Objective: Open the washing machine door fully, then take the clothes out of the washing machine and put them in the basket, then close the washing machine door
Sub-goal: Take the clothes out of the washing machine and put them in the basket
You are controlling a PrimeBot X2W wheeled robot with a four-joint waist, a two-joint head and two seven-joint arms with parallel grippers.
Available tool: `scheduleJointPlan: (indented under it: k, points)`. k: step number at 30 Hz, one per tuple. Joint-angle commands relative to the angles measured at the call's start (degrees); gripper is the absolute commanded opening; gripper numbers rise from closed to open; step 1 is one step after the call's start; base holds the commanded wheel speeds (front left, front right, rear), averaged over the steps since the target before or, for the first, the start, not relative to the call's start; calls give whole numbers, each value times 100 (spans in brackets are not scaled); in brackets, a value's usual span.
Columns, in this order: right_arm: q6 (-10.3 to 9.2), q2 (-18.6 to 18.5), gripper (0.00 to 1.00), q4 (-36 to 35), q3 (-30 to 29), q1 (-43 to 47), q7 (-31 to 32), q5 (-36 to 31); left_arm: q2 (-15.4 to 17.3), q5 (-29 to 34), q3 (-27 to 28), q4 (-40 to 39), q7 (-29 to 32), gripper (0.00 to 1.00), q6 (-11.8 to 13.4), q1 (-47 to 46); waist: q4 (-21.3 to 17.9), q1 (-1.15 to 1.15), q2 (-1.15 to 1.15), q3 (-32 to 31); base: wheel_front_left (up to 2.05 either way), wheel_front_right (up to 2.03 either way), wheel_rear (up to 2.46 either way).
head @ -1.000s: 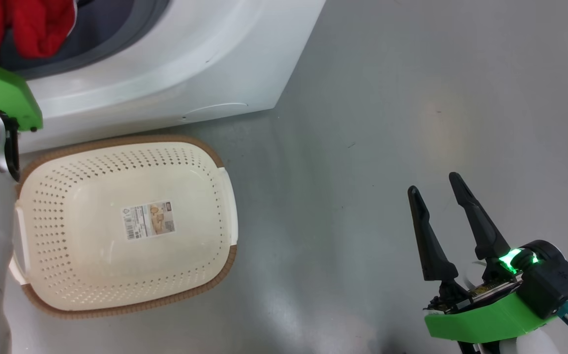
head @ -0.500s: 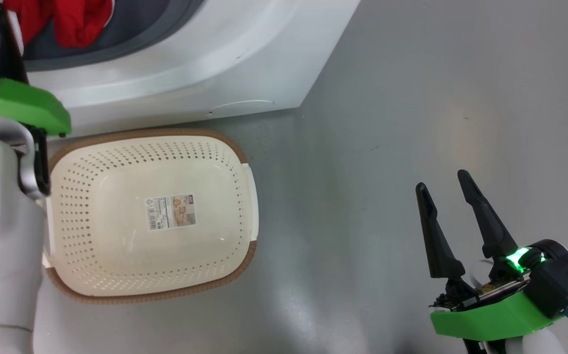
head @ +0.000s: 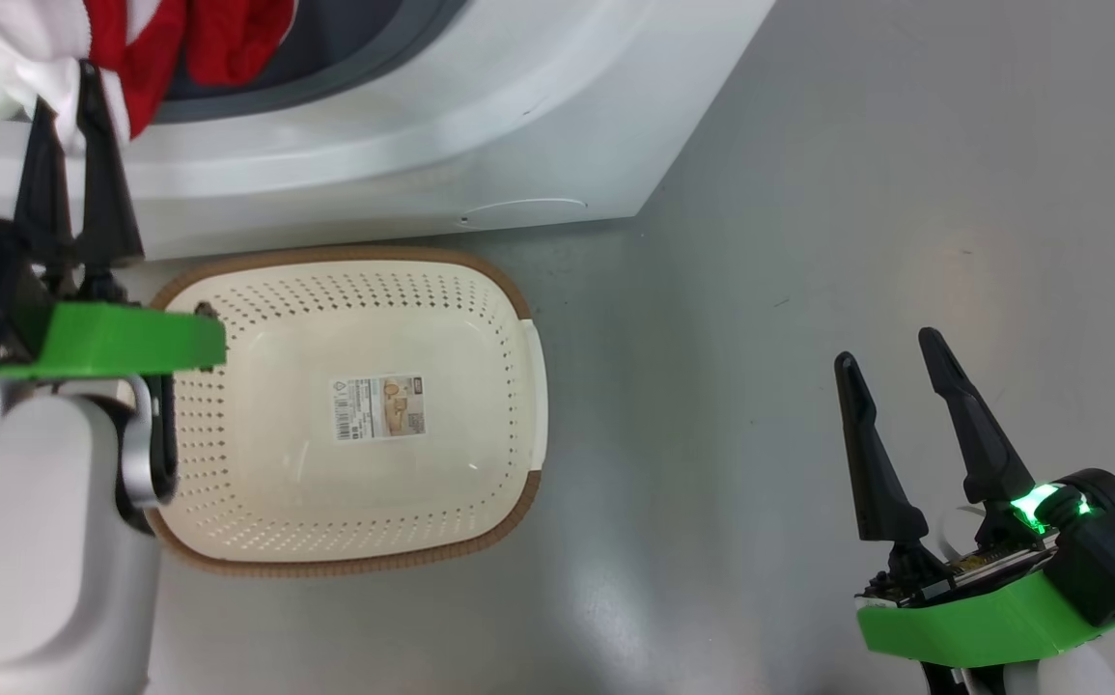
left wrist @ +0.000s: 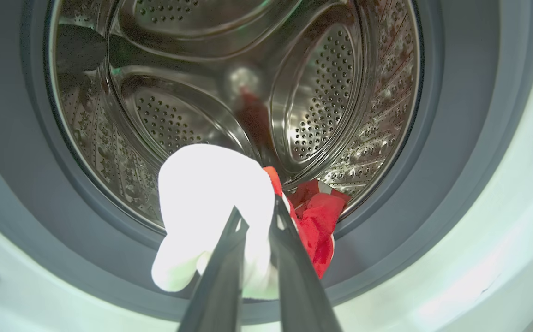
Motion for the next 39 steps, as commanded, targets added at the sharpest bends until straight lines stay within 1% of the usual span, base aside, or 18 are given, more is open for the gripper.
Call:
scheduleJointPlan:
  k: [1, 6, 11, 18, 21, 30, 35, 37, 39]
  points:
    - [9, -31, 100, -158, 113, 85, -27, -62, 188, 68, 158, -227, -52, 0, 54, 95, 38, 0, 0, -19, 0, 0, 0]
    - [9, -31, 100, -164, 102, 86, -27, -79, 106, 144, 116, -1153, -52, 0, 193, 616, 140, 0, 0, -39, 0, 0, 0]
    - [9, -31, 100, -170, 88, 86, -27, -87, 1, 193, -29, -1904, 17, 0, 330, 1106, 218, 0, 0, -66, 0, 0, 0]
    - [9, -31, 100, -179, 70, 88, -27, -115, -99, 320, -203, -3013, 86, 0, 528, 1584, 303, 0, 0, -95, 0, 0, 0]
    - [9, -31, 100, -179, 65, 92, -27, -129, -91, 417, -263, -3545, 123, 0, 584, 1675, 348, 0, 0, -113, 0, 0, 0]
    - [9, -31, 100, -176, 81, 101, -27, -151, 121, 811, -210, -4987, 366, 0, 686, 1626, 397, 0, 0, -154, 0, 0, 0]
    - [9, -31, 100, -183, 102, 98, -27, -140, 125, 817, -228, -5359, 542, 0, 703, 1622, 380, 0, 0, -144, 0, 0, 0]
    - [9, -31, 100, -190, 104, 90, -27, -140, 76, 672, -260, -5200, 630, 0, 700, 1694, 369, 0, 0, -126, 0, 0, 0]
    - [9, -31, 100, -189, 128, 71, -27, -141, -17, 389, -304, -4734, 648, 0, 674, 1832, 341, 0, 0, -98, 0, 0, 0]
